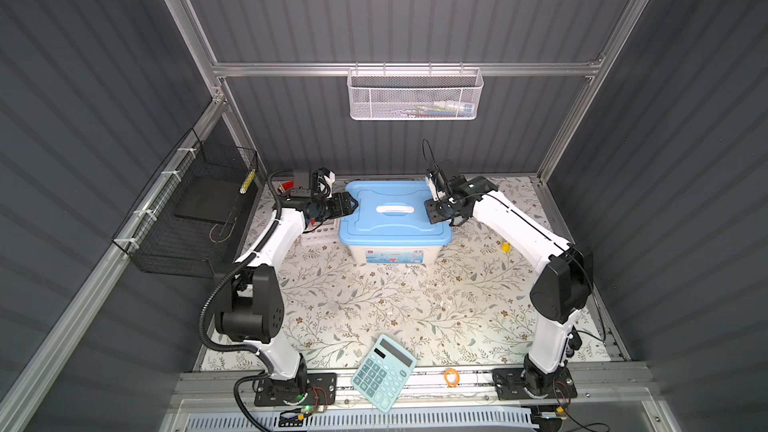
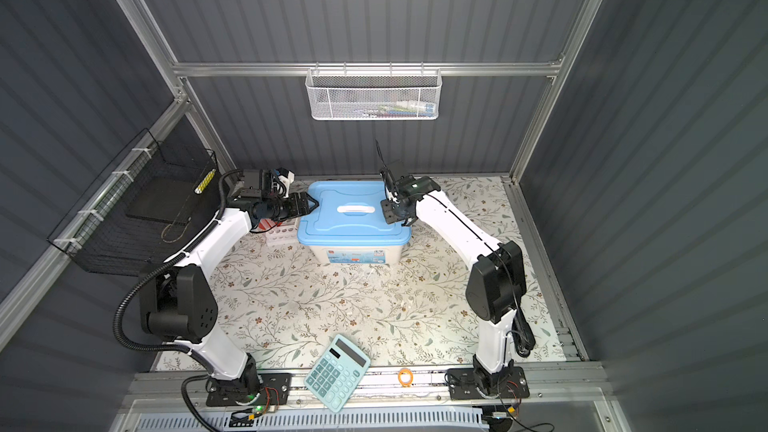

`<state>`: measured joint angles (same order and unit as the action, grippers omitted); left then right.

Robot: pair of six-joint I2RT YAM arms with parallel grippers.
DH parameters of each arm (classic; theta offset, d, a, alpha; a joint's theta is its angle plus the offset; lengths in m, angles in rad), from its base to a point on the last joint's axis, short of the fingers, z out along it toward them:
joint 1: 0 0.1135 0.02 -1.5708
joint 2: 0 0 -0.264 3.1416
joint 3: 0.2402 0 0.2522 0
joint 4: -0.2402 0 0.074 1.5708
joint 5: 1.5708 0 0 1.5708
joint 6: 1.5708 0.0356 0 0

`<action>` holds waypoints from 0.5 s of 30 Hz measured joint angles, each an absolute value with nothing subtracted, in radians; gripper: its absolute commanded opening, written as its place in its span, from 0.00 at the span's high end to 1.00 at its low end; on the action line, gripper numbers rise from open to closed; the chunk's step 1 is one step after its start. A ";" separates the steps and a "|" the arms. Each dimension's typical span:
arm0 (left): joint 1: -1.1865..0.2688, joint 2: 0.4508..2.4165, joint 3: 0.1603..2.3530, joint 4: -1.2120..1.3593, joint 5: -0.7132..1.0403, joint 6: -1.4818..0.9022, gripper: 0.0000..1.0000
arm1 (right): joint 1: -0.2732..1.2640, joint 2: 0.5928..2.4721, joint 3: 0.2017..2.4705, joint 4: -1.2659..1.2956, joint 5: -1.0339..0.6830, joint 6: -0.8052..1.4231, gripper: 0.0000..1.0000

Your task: Organize the chemistry lab equipment

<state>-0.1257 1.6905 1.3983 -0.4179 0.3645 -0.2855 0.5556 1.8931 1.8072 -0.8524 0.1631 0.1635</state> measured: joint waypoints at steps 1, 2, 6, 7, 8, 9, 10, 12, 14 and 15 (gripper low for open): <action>-0.124 1.686 1.398 -0.420 0.350 -0.286 0.16 | 0.556 1.893 1.807 -0.852 0.163 0.163 0.48; -0.119 1.683 1.398 -0.425 0.338 -0.287 0.16 | 0.555 1.893 1.807 -0.853 0.162 0.163 0.48; -0.081 1.680 1.396 -0.433 0.308 -0.293 0.15 | 0.554 1.893 1.807 -0.852 0.160 0.163 0.48; -0.074 1.679 1.395 -0.434 0.305 -0.294 0.14 | 0.554 1.893 1.807 -0.852 0.159 0.163 0.48; -0.067 1.679 1.394 -0.434 0.305 -0.294 0.13 | 0.554 1.892 1.807 -0.852 0.159 0.163 0.48; -0.058 1.679 1.394 -0.433 0.306 -0.295 0.13 | 0.554 1.892 1.807 -0.852 0.159 0.163 0.48; -0.050 1.679 1.394 -0.434 0.307 -0.297 0.13 | 0.554 1.892 1.807 -0.852 0.158 0.163 0.47; -0.039 1.679 1.394 -0.434 0.330 -0.299 0.13 | 0.554 1.892 1.807 -0.852 0.158 0.163 0.47; -0.037 1.680 1.394 -0.432 0.369 -0.300 0.12 | 0.554 1.892 1.807 -0.852 0.157 0.163 0.47; -0.038 1.681 1.394 -0.428 0.394 -0.300 0.12 | 0.553 1.892 1.807 -0.852 0.157 0.163 0.47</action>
<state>-0.0376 1.6806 1.3945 -0.4282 0.3943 -0.3004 0.5533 1.8923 1.8072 -0.8520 0.1570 0.1631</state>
